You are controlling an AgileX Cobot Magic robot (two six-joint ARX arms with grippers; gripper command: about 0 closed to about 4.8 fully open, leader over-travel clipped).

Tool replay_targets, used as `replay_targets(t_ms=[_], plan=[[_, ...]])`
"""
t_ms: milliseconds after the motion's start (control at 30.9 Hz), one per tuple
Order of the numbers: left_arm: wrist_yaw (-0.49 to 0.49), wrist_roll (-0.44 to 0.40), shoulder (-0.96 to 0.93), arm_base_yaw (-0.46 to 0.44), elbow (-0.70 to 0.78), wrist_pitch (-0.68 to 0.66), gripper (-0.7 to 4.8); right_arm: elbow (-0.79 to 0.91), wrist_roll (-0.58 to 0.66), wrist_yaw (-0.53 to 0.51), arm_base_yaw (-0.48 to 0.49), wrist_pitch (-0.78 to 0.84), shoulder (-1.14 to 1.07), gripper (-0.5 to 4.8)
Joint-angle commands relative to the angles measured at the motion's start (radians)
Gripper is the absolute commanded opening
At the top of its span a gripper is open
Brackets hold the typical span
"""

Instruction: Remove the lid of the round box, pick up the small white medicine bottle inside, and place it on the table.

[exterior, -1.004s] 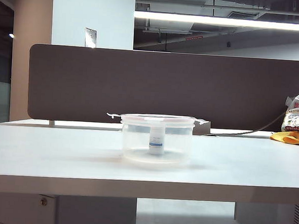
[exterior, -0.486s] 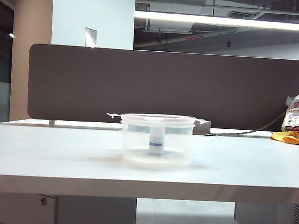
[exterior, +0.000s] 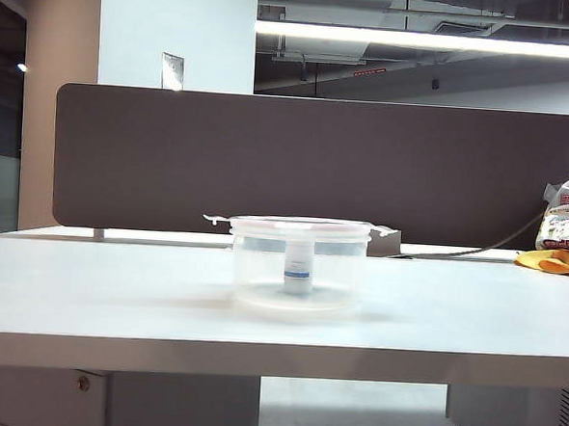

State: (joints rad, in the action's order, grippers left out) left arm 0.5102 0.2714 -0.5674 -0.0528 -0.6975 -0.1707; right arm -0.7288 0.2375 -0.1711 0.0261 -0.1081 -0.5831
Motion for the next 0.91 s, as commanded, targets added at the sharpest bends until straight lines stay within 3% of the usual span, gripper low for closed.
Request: replay_targets(t_ms=[32,162,292,324,583,907], plan=[[0.032,-0.014,-0.072,0.022,-0.053,-0.01,-0.06,-0.08,-0.021,-0.068,-0.009,-0.039,-0.082,2.07],[0.025,-0.014,-0.154,0.069,-0.095,-0.011,-0.06,-0.179,-0.061,-0.096,-0.047,-0.128,-0.195,1.85],[0.028,-0.01,-0.221,0.106,-0.131,-0.019,-0.06,-0.249,-0.063,-0.172,-0.109,-0.174,-0.277,0.02],[0.028,-0.009,-0.23,0.118,-0.138,-0.019,-0.06,-0.256,-0.064,-0.193,-0.119,-0.167,-0.289,-0.08],[0.026,-0.008,-0.282,0.153,-0.199,-0.006,-0.06,-0.286,-0.053,-0.225,-0.182,-0.082,-0.363,-0.08],[0.067,0.016,-0.477,0.154,-0.354,-0.092,-0.06,-0.379,-0.003,-0.234,-0.196,-0.201,-0.571,-0.08]])
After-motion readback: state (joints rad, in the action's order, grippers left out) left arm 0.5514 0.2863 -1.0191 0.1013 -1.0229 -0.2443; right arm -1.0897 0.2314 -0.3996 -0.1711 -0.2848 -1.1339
